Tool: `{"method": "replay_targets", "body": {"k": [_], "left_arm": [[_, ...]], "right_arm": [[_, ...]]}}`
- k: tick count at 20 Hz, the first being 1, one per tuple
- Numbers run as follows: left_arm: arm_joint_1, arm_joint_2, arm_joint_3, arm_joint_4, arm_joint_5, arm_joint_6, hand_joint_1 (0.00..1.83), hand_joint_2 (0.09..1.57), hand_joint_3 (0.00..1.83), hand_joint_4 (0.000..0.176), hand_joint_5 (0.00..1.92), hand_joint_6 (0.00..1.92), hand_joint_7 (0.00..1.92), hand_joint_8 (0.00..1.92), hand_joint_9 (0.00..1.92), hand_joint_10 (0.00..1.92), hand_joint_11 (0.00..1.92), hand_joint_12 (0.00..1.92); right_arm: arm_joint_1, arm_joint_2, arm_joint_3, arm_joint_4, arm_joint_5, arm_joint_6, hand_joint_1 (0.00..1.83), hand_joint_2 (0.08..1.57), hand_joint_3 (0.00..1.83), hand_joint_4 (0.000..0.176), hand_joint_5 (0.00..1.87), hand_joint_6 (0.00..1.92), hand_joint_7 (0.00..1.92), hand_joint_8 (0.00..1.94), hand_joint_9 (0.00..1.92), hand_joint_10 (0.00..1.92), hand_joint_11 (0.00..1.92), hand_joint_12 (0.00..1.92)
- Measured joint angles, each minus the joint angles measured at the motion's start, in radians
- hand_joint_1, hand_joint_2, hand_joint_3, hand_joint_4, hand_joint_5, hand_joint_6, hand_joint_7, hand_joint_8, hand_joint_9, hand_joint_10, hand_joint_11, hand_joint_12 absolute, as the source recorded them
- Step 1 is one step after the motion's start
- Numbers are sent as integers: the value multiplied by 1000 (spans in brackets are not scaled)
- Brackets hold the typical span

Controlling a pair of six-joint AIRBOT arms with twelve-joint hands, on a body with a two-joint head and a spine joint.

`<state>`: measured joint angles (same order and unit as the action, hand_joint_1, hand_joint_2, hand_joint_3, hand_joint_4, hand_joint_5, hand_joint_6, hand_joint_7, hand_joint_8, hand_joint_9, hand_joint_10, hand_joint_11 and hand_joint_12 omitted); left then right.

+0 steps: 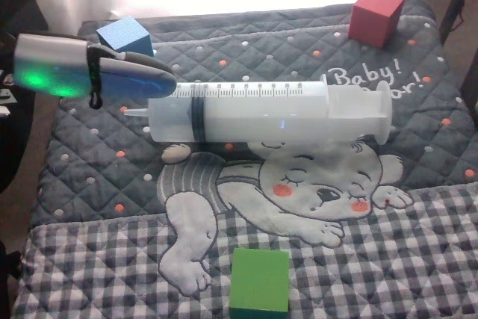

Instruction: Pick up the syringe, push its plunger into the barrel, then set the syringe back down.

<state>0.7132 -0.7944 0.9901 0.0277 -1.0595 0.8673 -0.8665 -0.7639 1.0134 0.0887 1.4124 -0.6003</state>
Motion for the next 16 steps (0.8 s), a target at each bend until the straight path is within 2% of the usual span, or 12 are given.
{"method": "replay_targets", "body": {"k": [2,6,7,8,9,10,11,12,13,14,15,16], "left_arm": [[-5,-11,9,14,25,0,606,766,20,0,111,0,138,11,108,16,38,203],[-43,-14,23,57,95,-7,612,778,8,0,59,1,83,2,44,3,1,81],[-65,-23,38,85,124,-23,497,738,0,19,67,6,102,10,79,18,70,97],[-91,-43,64,114,163,-60,649,728,0,29,57,1,81,1,60,8,24,77],[-112,-66,94,156,199,-117,653,708,0,11,50,0,97,2,130,12,68,95],[-135,-92,125,214,248,-180,632,696,0,24,9,0,66,0,113,2,68,95],[-166,-117,154,296,326,-240,634,684,0,29,1,0,52,0,81,0,46,87],[-188,-133,163,339,372,-269,652,686,0,31,0,0,20,2,15,0,8,17],[-208,-145,169,388,417,-289,672,709,6,8,0,0,3,0,2,0,1,3],[-229,-152,171,441,456,-304,593,709,6,0,0,0,22,8,14,5,45,20],[-248,-158,175,494,491,-325,577,688,0,37,0,0,4,1,2,0,14,7],[-265,-173,188,554,518,-370,554,659,0,22,0,0,7,3,3,1,20,10]], "right_arm": [[0,-5,0,-4,-4,0,723,610,3,49,227,4,165,5,165,8,105,104],[2,-8,1,7,-3,0,716,598,0,53,235,6,165,4,169,7,115,99],[2,-11,1,5,-3,0,660,631,12,31,232,3,172,4,180,8,121,96],[2,-13,1,2,-5,0,665,646,16,32,230,1,173,4,183,8,117,92],[2,-13,1,-3,-4,1,675,673,23,22,217,0,169,2,182,6,122,93],[2,-13,1,-4,-3,0,690,648,8,26,222,2,175,4,189,8,126,92],[2,-13,1,-2,-3,1,731,604,0,38,240,9,181,5,186,6,122,87],[2,-13,1,2,-4,0,641,617,0,32,240,7,182,4,182,3,122,84],[2,-13,1,5,-3,0,616,638,6,21,234,4,180,3,180,2,122,82],[2,-13,1,5,-3,0,593,631,2,22,228,1,187,5,189,5,124,80],[2,-13,1,4,-4,0,599,613,0,26,231,2,197,7,200,9,128,80],[2,-13,1,3,-3,0,621,614,0,28,247,7,207,10,210,11,129,79]]}}
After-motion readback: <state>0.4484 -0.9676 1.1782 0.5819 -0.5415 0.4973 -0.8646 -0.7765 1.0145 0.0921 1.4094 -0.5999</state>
